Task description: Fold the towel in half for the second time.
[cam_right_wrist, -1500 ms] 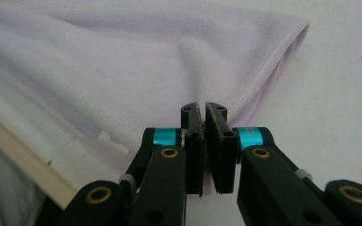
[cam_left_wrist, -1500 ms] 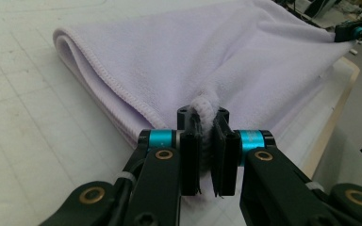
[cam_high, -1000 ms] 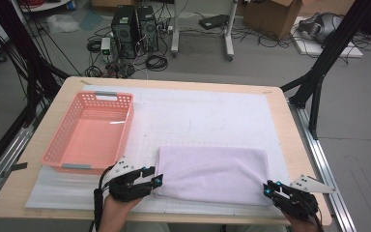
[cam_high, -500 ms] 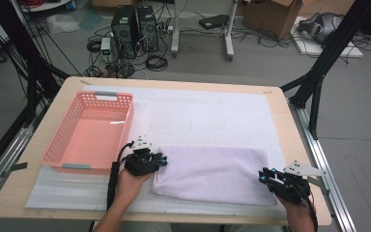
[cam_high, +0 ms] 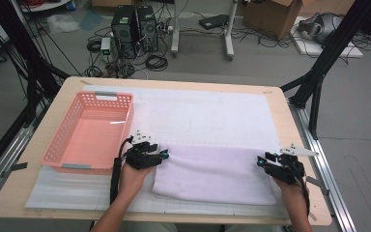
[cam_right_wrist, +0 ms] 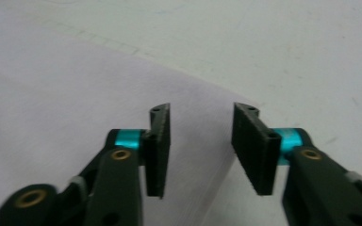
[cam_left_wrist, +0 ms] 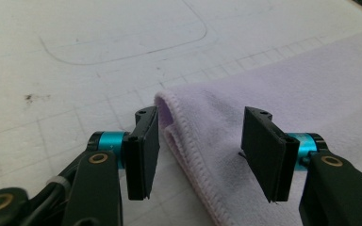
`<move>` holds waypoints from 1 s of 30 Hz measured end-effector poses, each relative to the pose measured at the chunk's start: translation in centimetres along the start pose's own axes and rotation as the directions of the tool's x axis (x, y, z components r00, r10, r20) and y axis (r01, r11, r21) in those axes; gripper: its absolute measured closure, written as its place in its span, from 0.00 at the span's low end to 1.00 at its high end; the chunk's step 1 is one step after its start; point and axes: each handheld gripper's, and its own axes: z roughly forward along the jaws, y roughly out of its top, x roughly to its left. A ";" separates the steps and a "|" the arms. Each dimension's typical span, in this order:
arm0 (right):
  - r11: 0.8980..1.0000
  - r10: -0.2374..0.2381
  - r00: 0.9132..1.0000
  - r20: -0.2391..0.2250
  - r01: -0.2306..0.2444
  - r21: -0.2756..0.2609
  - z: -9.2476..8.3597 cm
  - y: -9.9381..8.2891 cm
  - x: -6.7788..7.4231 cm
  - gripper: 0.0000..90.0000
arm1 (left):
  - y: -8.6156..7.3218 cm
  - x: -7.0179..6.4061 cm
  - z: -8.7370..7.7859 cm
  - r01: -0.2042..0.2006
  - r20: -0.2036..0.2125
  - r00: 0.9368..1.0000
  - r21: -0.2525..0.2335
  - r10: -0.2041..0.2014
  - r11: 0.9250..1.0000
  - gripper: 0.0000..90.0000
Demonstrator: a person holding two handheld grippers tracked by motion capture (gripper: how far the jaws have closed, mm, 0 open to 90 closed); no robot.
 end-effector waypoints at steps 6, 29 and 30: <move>0.994 -0.002 1.000 0.014 0.001 0.107 2.9 1.0 -1.6 0.45 | -0.2 0.1 1.2 0.028 0.028 0.999 0.045 -0.029 0.999 0.47; 0.996 0.060 0.995 0.074 -0.055 -0.068 5.0 4.5 -3.7 0.91 | 4.5 1.7 4.2 0.083 -0.028 0.996 -0.092 -0.086 0.992 0.88; 0.995 0.071 0.995 0.075 -0.066 -0.071 5.2 4.8 -3.7 0.91 | 4.4 1.9 4.4 0.090 -0.031 0.995 -0.076 -0.093 0.993 0.87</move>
